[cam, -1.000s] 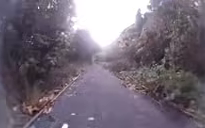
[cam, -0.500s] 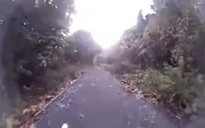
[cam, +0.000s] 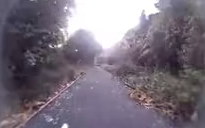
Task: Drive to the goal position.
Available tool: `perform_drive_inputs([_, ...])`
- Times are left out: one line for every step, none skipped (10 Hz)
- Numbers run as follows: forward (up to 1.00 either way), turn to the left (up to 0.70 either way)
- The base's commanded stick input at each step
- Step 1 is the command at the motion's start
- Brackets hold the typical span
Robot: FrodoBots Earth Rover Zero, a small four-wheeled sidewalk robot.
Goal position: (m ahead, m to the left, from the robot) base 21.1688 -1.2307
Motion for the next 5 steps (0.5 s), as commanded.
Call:
perform_drive_inputs([0.85, 0.0])
perform_drive_inputs([0.85, 0.0])
perform_drive_inputs([0.85, 0.13])
perform_drive_inputs([0.85, 0.3])
perform_drive_inputs([0.85, 0.07])
